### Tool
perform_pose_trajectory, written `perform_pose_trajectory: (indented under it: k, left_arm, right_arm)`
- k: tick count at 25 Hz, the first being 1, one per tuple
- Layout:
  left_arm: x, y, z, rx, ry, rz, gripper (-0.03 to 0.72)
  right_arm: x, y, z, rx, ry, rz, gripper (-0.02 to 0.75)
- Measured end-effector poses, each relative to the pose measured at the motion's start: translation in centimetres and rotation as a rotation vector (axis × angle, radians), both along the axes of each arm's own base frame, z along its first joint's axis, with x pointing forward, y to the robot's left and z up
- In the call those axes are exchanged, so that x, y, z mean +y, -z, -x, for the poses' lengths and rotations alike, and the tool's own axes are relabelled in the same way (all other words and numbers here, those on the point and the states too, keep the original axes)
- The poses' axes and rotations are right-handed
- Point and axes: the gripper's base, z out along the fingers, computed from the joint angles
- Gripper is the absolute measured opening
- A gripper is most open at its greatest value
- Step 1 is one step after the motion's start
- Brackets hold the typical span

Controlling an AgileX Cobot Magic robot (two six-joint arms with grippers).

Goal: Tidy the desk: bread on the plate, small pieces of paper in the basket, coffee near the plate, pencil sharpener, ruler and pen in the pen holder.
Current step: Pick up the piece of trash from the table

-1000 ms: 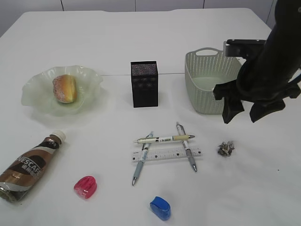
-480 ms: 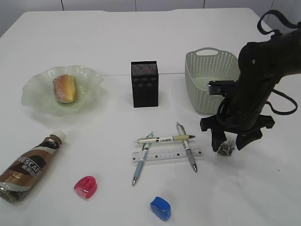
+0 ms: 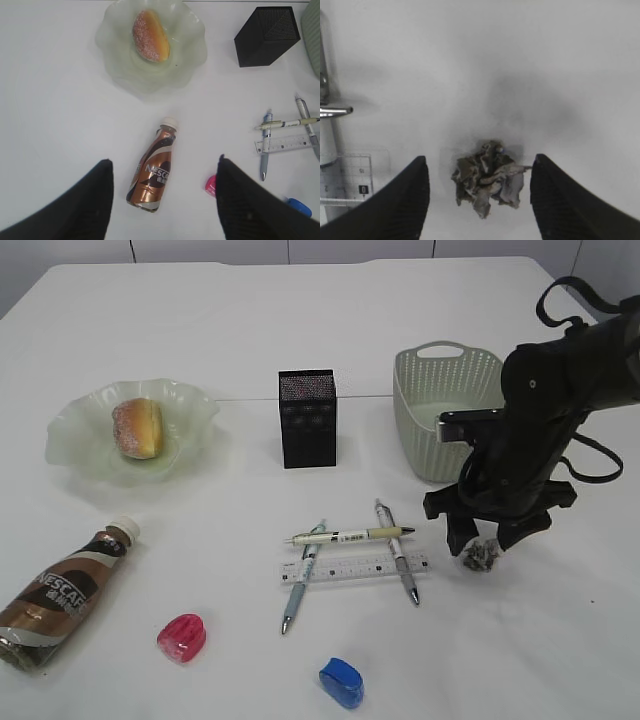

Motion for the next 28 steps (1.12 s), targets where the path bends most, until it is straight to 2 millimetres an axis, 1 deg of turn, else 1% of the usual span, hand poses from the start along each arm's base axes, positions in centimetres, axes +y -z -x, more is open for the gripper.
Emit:
perform_pose_trajectory:
  k: [14,28]
  left_arm:
    - [0.00,0.00,0.00,0.000,0.000,0.000,0.468]
    - [-0.02,0.00,0.00,0.000,0.001,0.002,0.465]
  right_arm:
    - [-0.32,-0.02,-0.15,-0.018,-0.034,0.041,0.470]
    - [-0.33,-0.01,-0.12,-0.014,-0.034,0.042,0.470]
